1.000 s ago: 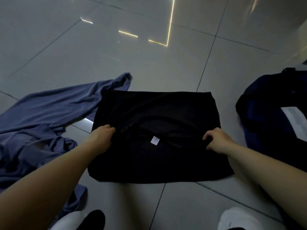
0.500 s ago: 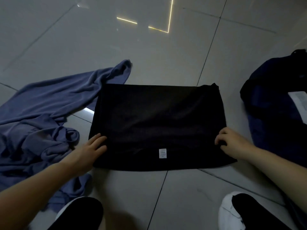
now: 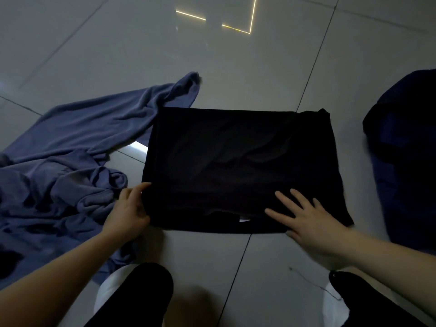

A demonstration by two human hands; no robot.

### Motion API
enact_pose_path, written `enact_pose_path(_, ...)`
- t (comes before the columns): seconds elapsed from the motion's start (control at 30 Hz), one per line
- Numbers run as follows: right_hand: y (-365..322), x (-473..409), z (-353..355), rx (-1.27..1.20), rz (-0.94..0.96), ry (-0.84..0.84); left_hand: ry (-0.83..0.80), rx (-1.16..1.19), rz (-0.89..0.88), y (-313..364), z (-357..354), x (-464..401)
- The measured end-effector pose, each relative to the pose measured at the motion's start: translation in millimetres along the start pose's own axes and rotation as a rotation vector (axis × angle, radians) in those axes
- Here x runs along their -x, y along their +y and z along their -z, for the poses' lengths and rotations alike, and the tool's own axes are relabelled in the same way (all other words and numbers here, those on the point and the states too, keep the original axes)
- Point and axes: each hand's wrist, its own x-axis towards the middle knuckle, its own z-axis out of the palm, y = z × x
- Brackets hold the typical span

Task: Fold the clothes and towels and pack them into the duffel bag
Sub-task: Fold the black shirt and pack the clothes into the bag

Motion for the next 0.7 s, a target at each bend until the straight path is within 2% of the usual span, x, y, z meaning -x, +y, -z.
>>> enact_pose_path(0.17, -1, 9, 0, 0.01, 0.022, -0.082, -0.049, 0.096, 0.008, 3, -8, 3)
enact_pose_path(0.27, -22, -6, 31, -0.002, 0.09, 0.09, -0.02, 0.144, 0.07, 1, -10, 3)
enact_pose_path(0.37, -50, -37, 57, -0.017, 0.175, 0.182, 0.049, 0.264, 0.161, -1, -10, 2)
enact_pose_path(0.5, -87, -84, 74, 0.091, 0.238, 0.226, 0.109, 0.448, 0.364, 4, -16, -2)
enact_pose_path(0.6, -99, -101, 60, 0.068, 0.187, 0.199, 0.052, 0.4, 0.392, 8, -18, -8)
enact_pose_path(0.7, -97, -106, 39, 0.111, 0.184, 0.292, 0.059, 0.394, 0.373, 3, -15, -9)
